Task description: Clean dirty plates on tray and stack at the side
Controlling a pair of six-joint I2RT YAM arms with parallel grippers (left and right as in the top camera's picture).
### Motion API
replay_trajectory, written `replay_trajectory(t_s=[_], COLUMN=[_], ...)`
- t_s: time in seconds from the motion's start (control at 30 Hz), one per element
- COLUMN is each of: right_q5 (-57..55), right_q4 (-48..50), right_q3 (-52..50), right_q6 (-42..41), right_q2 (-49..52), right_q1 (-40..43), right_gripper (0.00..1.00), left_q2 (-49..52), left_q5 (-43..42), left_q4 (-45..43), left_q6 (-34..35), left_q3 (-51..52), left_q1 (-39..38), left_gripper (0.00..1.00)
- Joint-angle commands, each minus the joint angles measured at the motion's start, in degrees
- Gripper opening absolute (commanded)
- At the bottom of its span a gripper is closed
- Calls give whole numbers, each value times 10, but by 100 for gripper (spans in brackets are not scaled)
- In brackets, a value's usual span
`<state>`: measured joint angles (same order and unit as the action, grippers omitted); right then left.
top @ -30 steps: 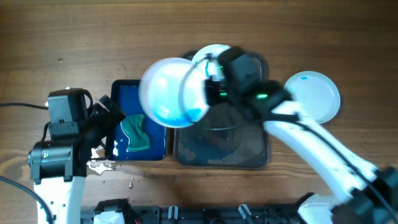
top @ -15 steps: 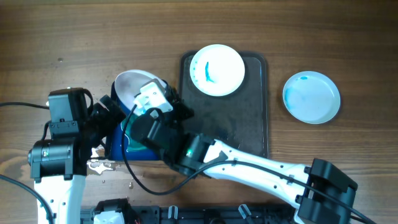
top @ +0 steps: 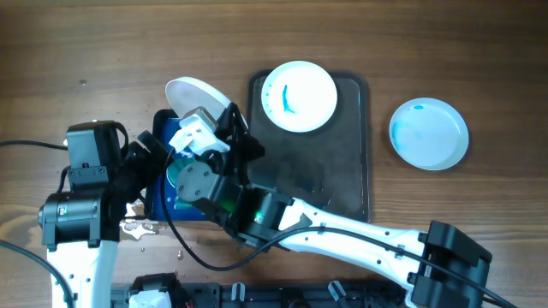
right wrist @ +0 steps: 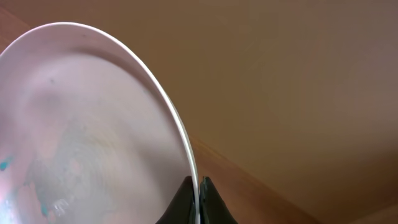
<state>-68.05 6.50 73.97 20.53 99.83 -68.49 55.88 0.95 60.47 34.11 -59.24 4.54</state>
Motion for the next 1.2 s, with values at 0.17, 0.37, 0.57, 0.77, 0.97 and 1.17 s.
replay_trajectory(t_s=[0.17,0.37,0.57,0.77,0.97,1.17], right_q5=[-15,223,644,710,717,735], right_q4=[10,-217,-298,-523,-603,-631], right_q3=[10,9,10,8,6,9], right_q6=[-1,-362,-493,-513,-459,-431], right_q2=[-15,-12,-129,-190,-71,60], right_q1=[-1,58,255,592,875,940], right_gripper=[4,4,4,4,4,5], left_q2=[1,1,1,1,1,1], left_q5=[-5,-5,-5,-5,-5,-5], left_q4=[1,1,1,1,1,1], left_q6=[-7,-7,-7,-7,-7,-7], left_q3=[-7,-7,-7,-7,-7,-7], left_q1=[3,3,3,3,3,3], left_gripper=[100,100,100,100,100,100])
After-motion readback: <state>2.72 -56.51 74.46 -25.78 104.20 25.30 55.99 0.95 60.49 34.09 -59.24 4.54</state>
